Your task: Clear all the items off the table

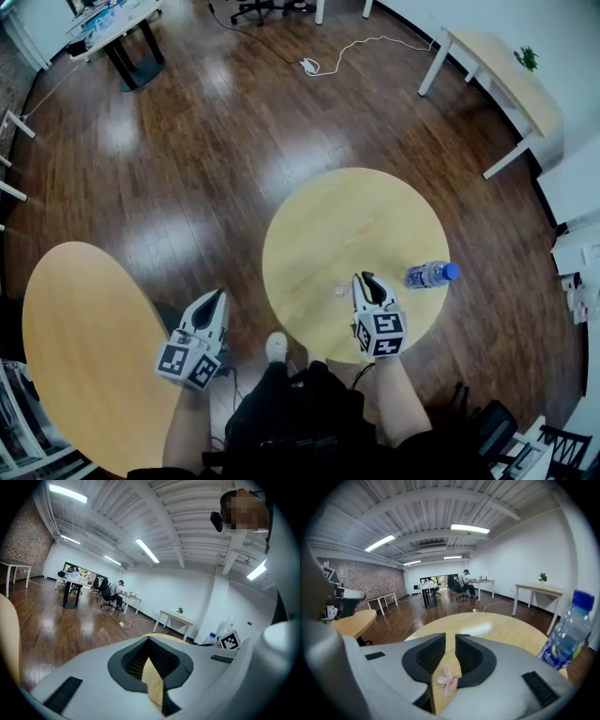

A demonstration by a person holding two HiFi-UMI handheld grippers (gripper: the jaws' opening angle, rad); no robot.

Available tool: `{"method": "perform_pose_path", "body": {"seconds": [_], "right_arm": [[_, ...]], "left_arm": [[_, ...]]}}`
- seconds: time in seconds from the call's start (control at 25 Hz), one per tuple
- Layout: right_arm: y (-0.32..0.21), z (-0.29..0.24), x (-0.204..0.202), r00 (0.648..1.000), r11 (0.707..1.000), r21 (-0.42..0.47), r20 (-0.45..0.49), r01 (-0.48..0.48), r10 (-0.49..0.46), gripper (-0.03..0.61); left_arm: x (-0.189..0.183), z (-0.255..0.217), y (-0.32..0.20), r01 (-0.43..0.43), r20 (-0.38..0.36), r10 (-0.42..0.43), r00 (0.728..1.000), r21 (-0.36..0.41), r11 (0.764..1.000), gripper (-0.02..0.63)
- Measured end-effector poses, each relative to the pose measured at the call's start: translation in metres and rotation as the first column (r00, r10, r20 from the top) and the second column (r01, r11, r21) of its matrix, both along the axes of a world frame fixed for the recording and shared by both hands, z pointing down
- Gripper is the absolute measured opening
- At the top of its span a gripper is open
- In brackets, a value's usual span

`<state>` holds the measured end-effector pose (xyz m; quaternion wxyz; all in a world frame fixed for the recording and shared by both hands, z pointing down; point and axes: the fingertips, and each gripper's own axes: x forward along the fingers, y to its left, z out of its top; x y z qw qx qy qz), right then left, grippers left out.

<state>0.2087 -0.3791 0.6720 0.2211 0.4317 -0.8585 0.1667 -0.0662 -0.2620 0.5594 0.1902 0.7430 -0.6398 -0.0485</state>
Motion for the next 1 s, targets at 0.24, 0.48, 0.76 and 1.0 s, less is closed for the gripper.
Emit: {"method": "perform_pose_path", "body": {"seconds": [0.24, 0.48, 0.76, 1.0], "right_arm": [[-0.014, -0.080, 0.002, 0.996, 0.982, 0.181, 0.080, -0.056, 0.042, 0.067], [-0.007, -0.159, 0.031, 0.980, 0.932, 0.329, 0.170, -0.154, 0.102, 0.067], [-0.005, -0.198, 0.055, 0.970, 0.894, 0.399, 0.202, -0.204, 0.132, 0.067], [0.001, -0.215, 0.064, 0.963, 0.877, 0.423, 0.232, -0.225, 0.136, 0.026]], "left_arm": [[-0.020, -0.023, -0.012, -0.028, 0.006, 0.027, 1.000, 0.089, 0.996, -0.008], [0.000, -0.072, -0.024, -0.096, 0.042, 0.089, 0.995, 0.207, 0.973, -0.009], [0.013, -0.102, -0.040, -0.128, 0.058, 0.117, 0.992, 0.290, 0.949, -0.008], [0.018, -0.110, -0.039, -0.113, 0.029, 0.110, 0.994, 0.329, 0.937, -0.008]]}}
